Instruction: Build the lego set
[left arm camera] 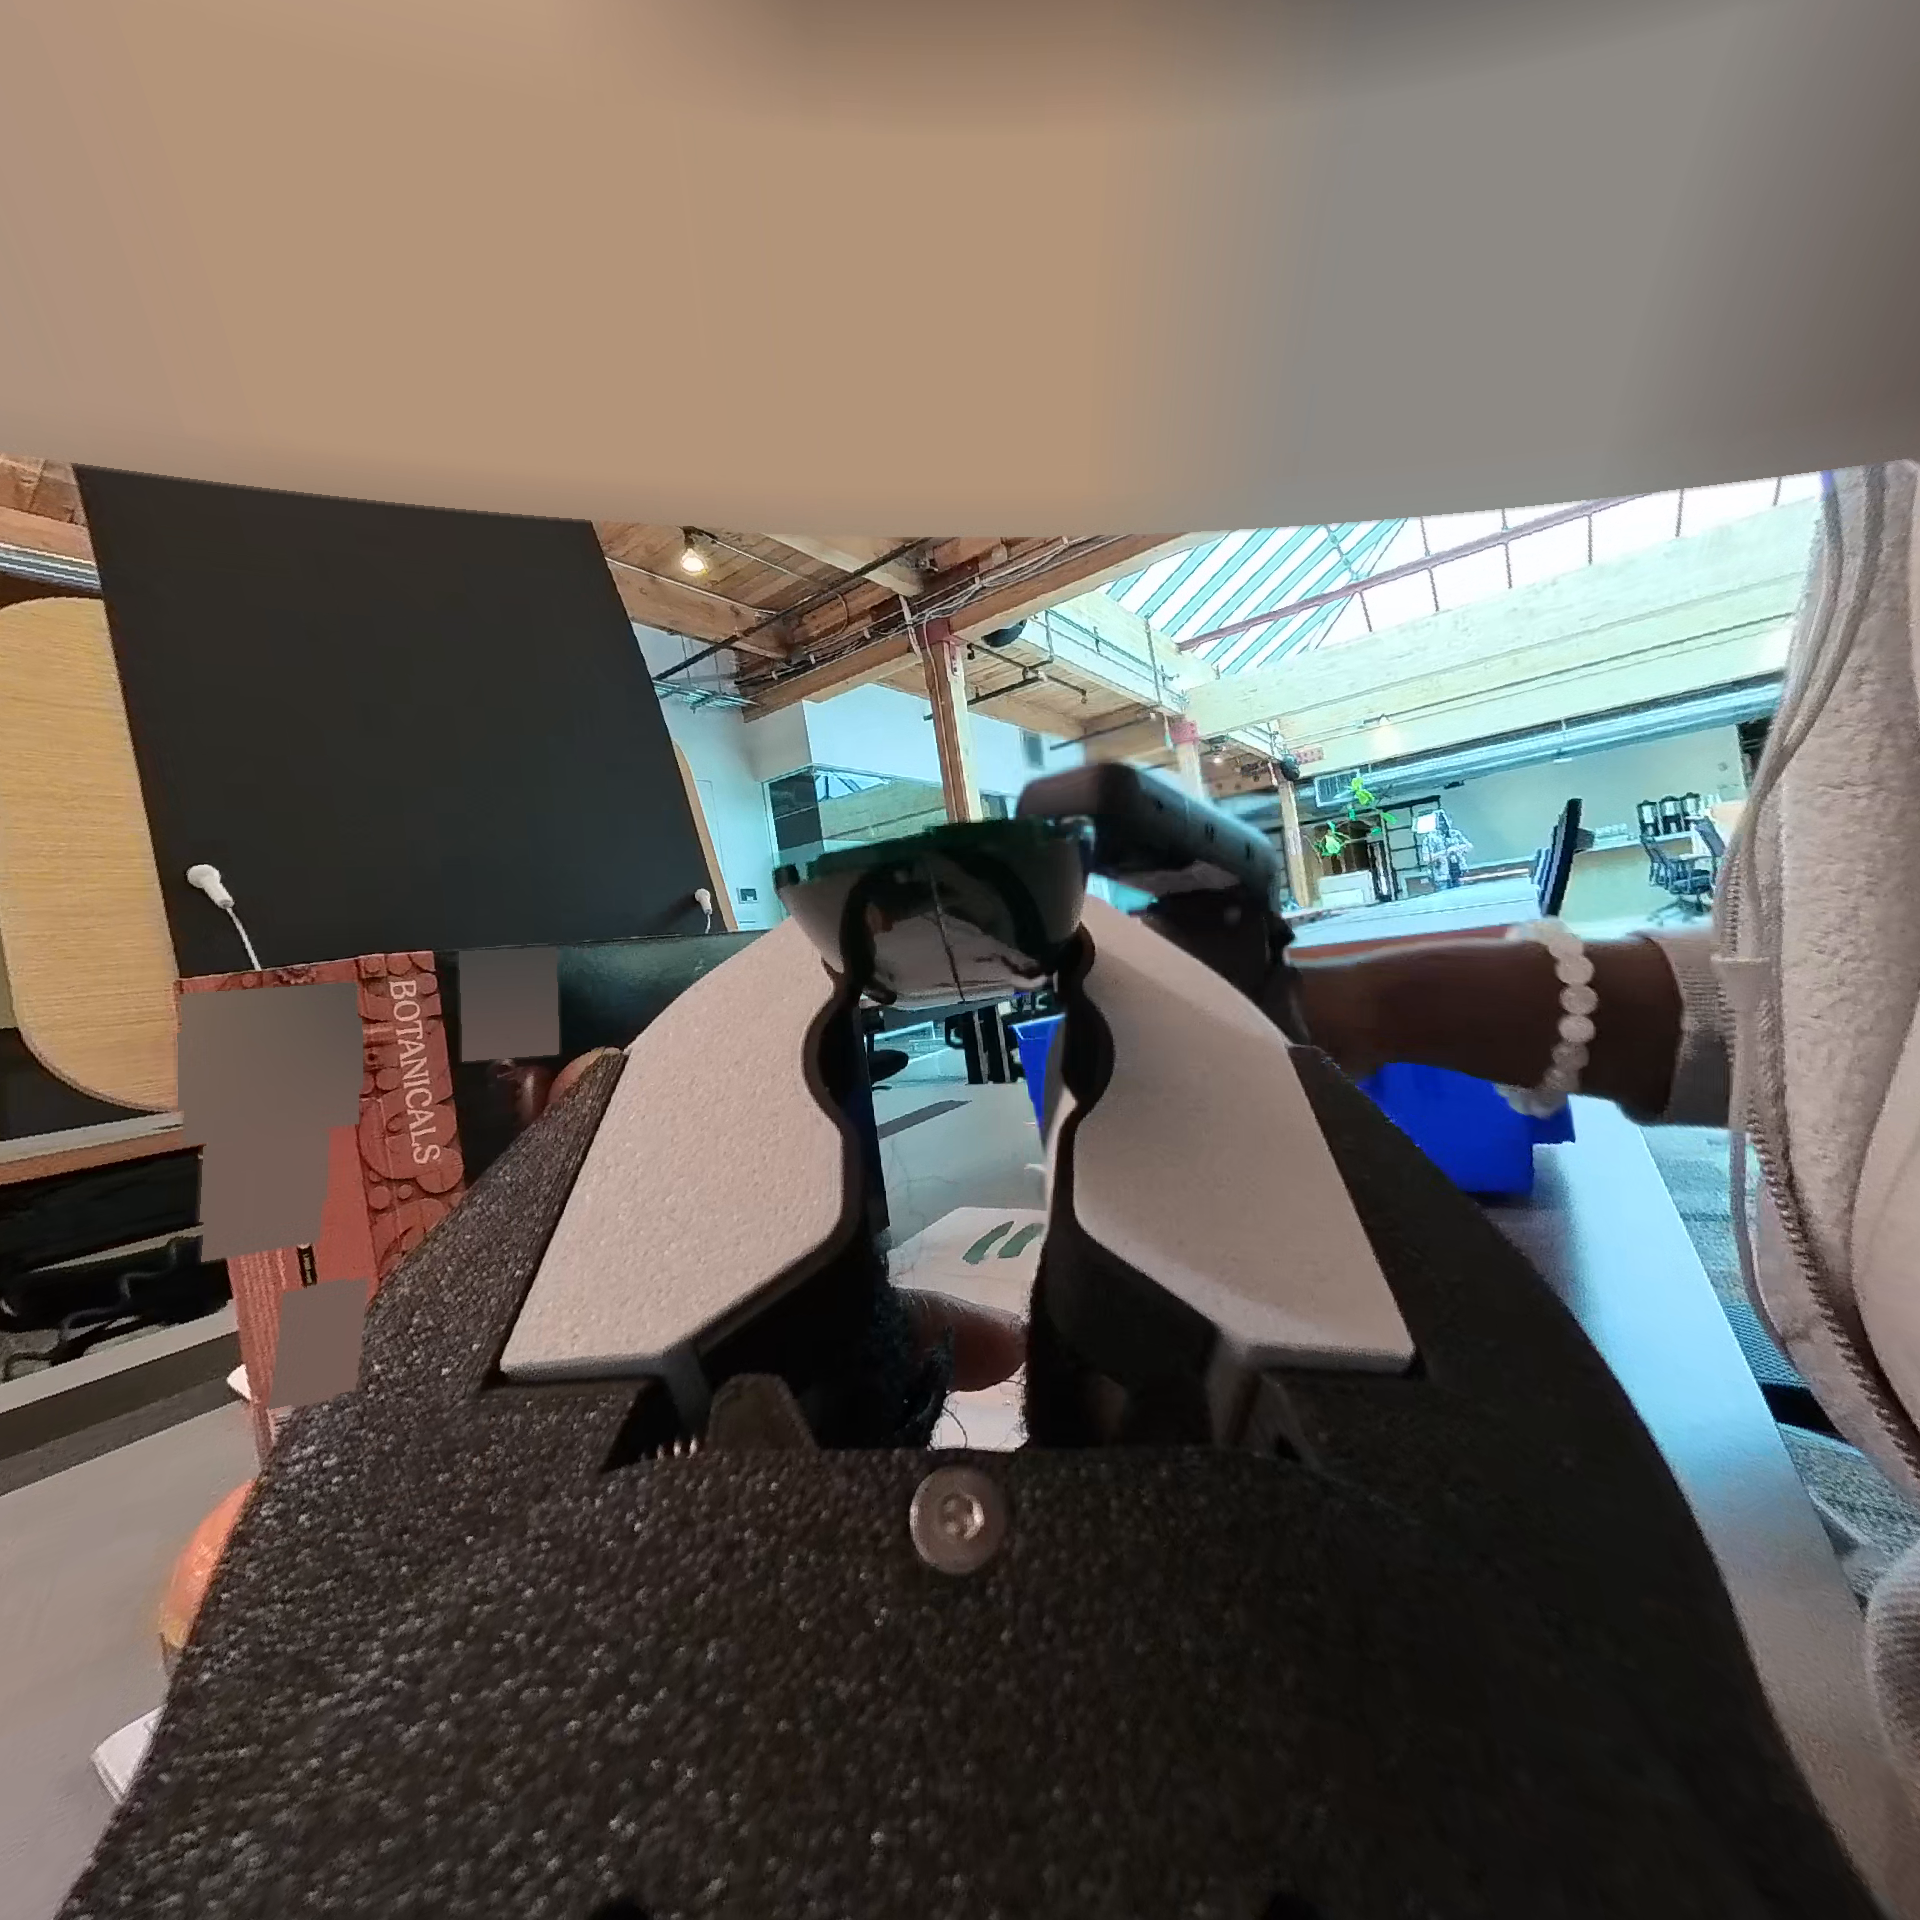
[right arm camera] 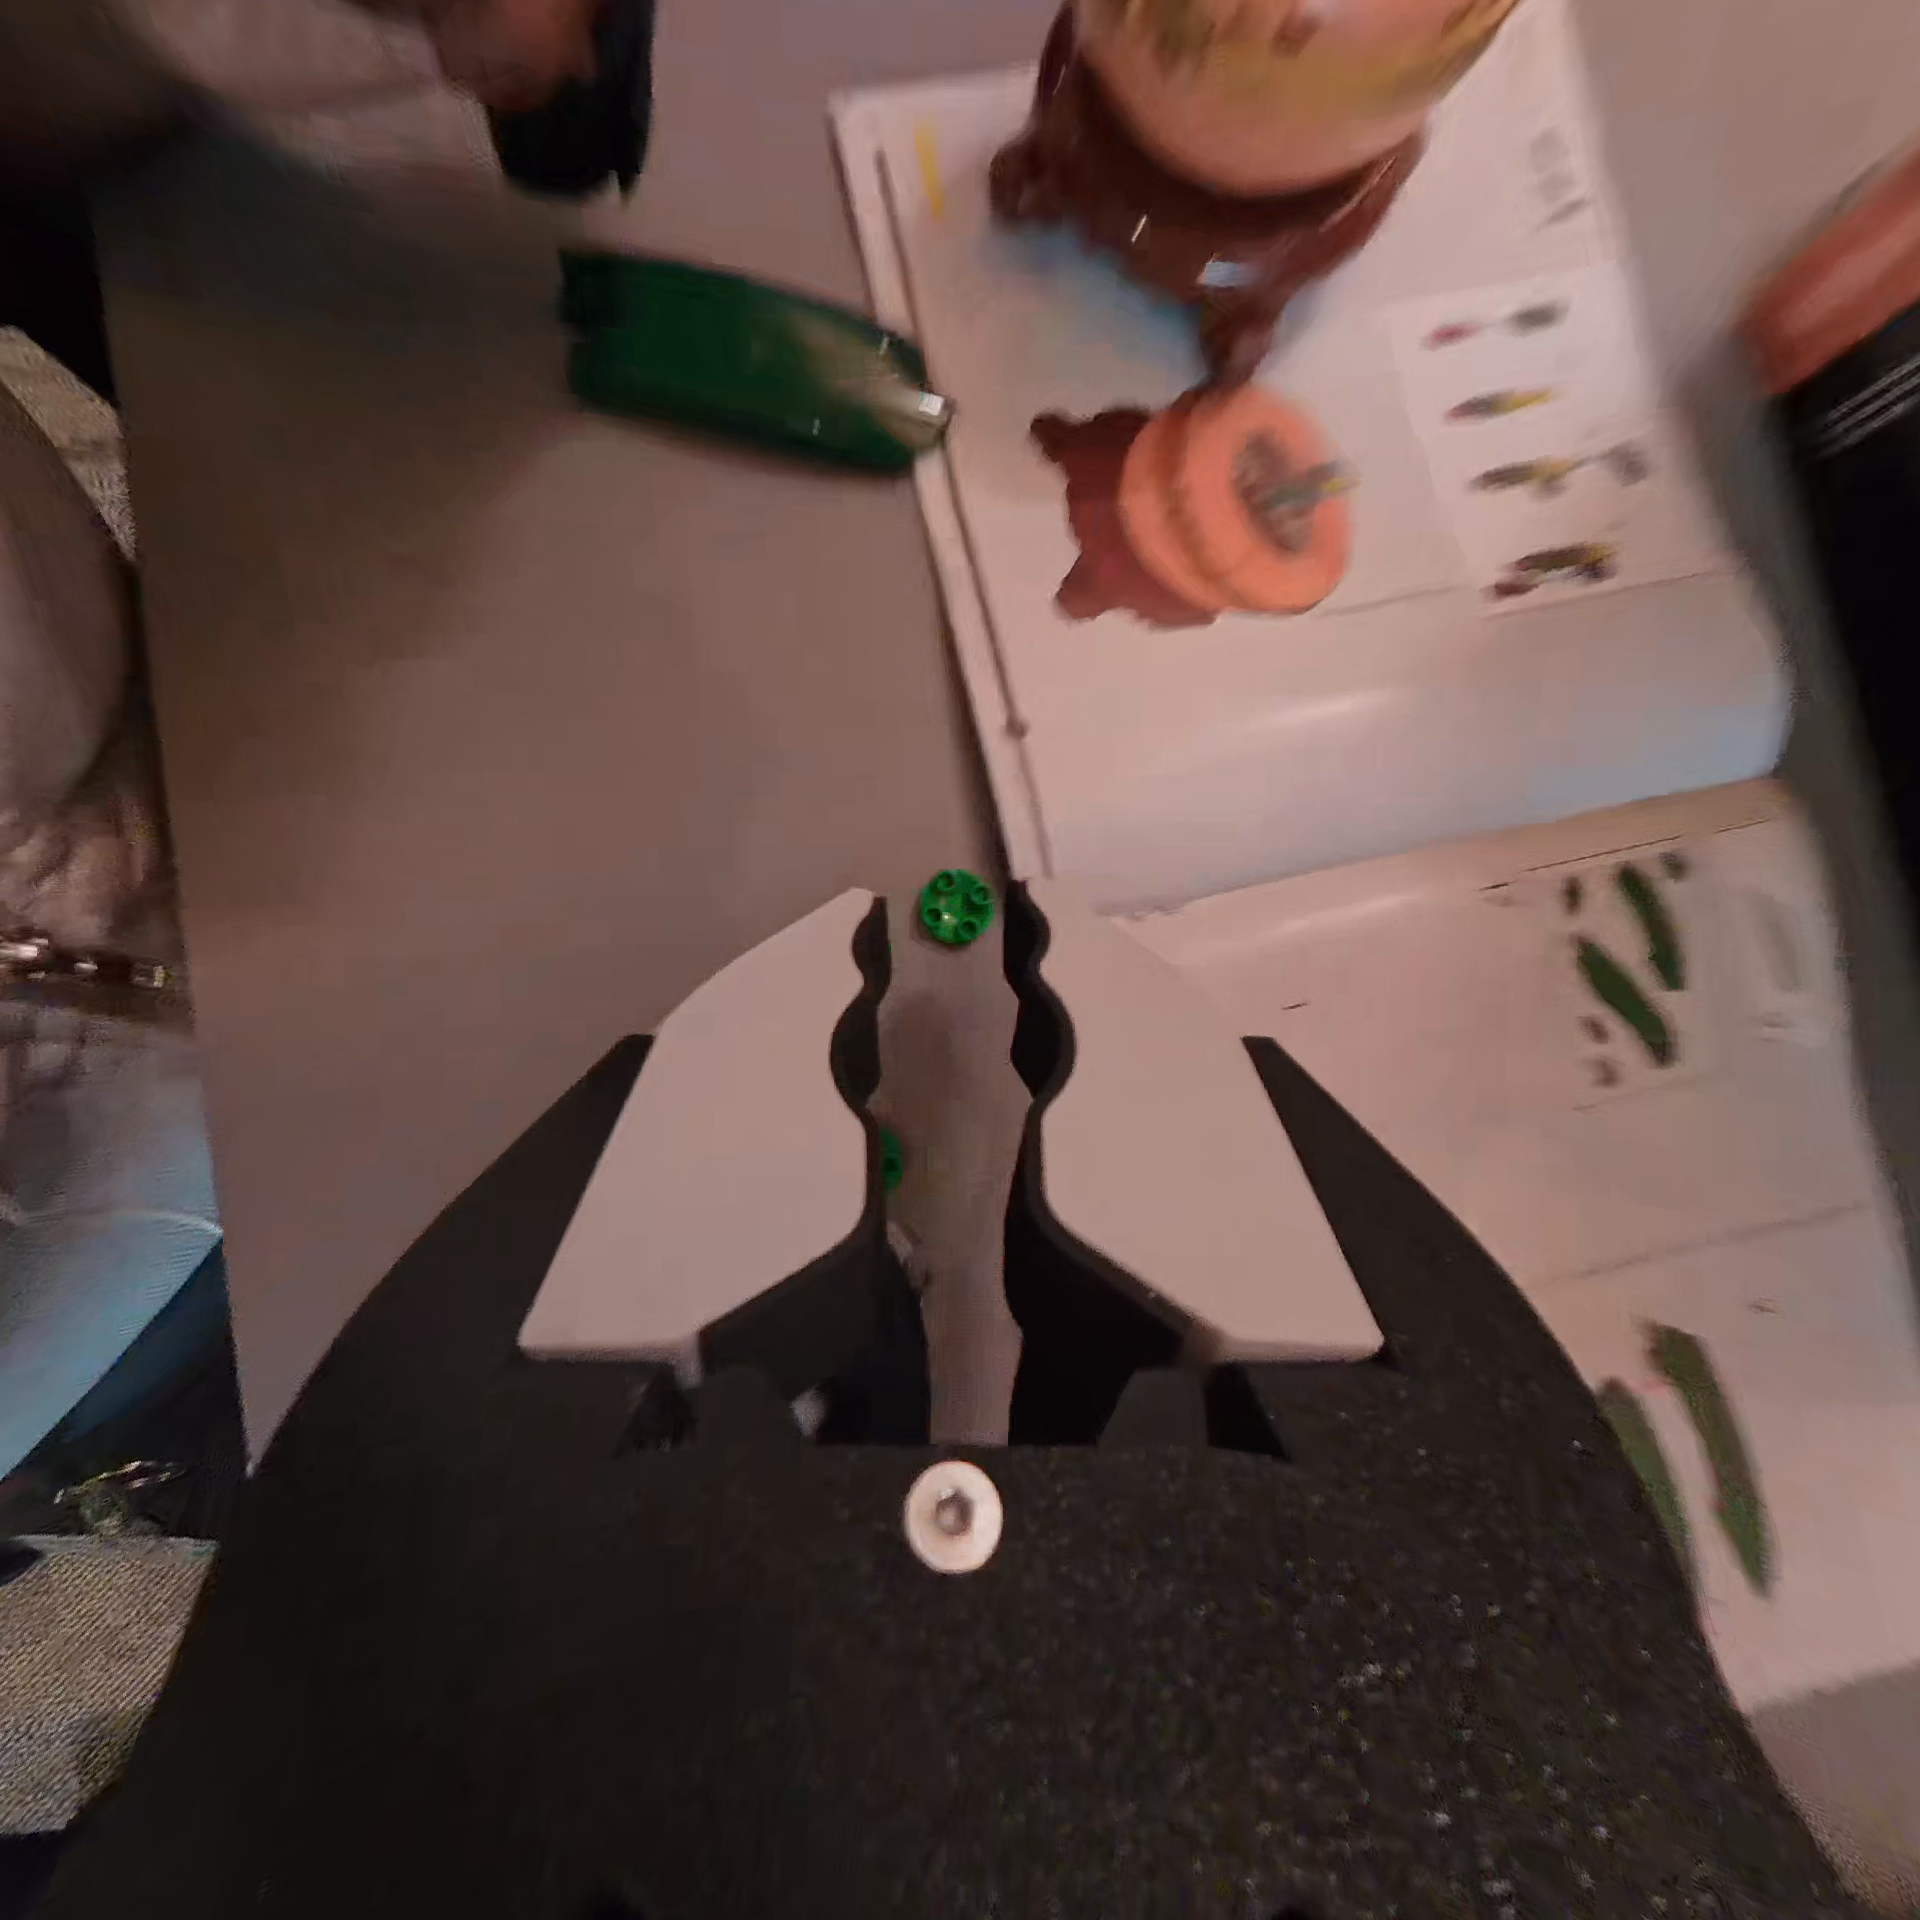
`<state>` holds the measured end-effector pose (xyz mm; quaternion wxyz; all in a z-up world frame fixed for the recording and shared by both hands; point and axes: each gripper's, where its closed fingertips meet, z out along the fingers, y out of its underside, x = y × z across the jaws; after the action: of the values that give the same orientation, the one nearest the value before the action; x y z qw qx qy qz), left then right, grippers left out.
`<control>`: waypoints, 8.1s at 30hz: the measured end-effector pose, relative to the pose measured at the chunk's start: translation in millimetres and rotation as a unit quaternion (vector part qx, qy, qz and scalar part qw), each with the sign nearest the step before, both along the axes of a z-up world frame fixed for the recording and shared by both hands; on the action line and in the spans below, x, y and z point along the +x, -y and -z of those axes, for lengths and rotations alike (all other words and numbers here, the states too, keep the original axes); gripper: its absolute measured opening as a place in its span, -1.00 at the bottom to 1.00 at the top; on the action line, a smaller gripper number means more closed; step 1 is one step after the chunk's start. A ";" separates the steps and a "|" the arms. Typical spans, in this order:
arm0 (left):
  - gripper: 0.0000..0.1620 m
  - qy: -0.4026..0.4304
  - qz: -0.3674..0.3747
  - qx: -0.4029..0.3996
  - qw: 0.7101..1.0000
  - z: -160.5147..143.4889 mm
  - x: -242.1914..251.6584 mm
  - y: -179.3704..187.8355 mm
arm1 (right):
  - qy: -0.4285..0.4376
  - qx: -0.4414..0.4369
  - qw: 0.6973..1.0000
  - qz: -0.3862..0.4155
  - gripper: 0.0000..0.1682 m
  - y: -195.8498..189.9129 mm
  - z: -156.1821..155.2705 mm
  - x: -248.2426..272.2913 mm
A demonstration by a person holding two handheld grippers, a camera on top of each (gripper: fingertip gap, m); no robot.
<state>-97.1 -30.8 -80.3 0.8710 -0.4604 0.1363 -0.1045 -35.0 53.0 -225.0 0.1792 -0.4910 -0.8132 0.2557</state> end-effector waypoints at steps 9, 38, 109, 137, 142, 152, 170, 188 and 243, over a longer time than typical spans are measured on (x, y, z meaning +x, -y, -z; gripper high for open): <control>-0.58 -0.002 -0.001 -0.001 1.000 0.8 0.2 -0.8 | 0.020 -0.042 0.998 0.036 -0.86 3.3 29.4 -3.1; -0.57 0.000 -0.001 0.001 1.000 -0.7 -0.7 -0.7 | -0.052 0.059 0.992 0.097 -0.76 -83.8 10.9 -46.4; -0.57 0.069 0.225 -0.103 0.966 15.6 42.2 -2.2 | -0.104 -0.037 0.960 -0.258 -0.82 77.0 -136.5 -10.4; -0.57 -0.059 0.056 -0.064 0.995 20.6 49.5 -11.2 | -0.061 -0.185 0.973 -0.127 -0.83 73.7 -129.4 -6.9; -0.57 -0.016 0.085 -0.063 0.994 16.8 46.4 -8.6 | -0.108 -0.234 0.958 -0.129 -0.83 72.9 -142.7 -9.7; -0.57 0.023 0.114 -0.069 0.991 15.5 44.3 -6.8 | -0.167 -0.407 0.893 -0.096 -0.83 73.7 -140.6 -15.6; -0.57 0.022 0.124 -0.078 0.989 16.9 48.2 -7.6 | -0.136 -0.210 0.957 -0.146 -0.83 83.4 -119.3 -18.3; -0.57 0.025 0.130 -0.064 0.989 13.3 49.7 -4.1 | -0.086 -0.131 0.971 -0.180 -0.82 84.6 -120.8 -16.7; -0.57 0.055 0.146 -0.030 0.987 3.4 47.2 2.8 | -0.081 -0.127 0.974 -0.167 -0.77 90.5 -128.5 -18.0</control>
<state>-50.0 -33.6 -83.6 0.8385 -0.4547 0.1507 -0.2598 -53.0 -37.5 -96.5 0.1352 -0.3450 -0.8272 0.4223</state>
